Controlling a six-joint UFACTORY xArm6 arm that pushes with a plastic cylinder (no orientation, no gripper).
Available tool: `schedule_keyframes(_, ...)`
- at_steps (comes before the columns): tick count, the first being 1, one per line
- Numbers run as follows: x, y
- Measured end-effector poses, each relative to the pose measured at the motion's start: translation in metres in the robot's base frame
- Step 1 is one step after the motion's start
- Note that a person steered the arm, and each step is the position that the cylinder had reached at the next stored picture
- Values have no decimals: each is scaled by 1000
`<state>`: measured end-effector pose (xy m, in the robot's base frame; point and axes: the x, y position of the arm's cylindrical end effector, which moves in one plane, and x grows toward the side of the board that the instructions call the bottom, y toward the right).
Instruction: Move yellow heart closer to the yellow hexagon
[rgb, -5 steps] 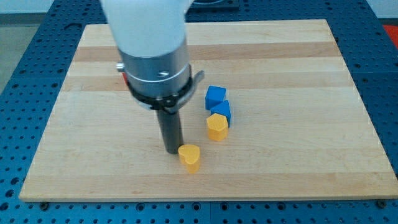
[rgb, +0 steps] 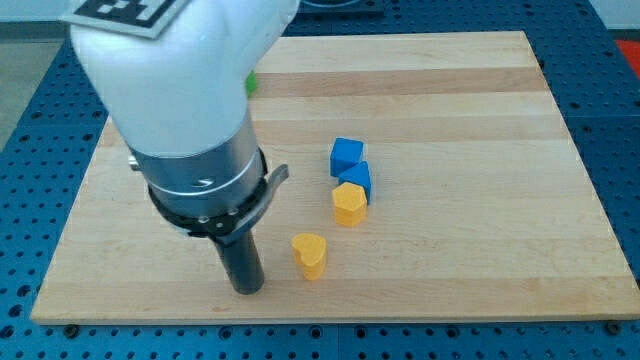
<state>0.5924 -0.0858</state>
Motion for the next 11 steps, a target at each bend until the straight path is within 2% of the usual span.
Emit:
schedule_keyframes(4,-14,58)
schedule_keyframes(7,-5,76)
schedule_keyframes(9,-31,88)
schedule_keyframes(10,-7,95)
schedule_keyframes(11,17,138)
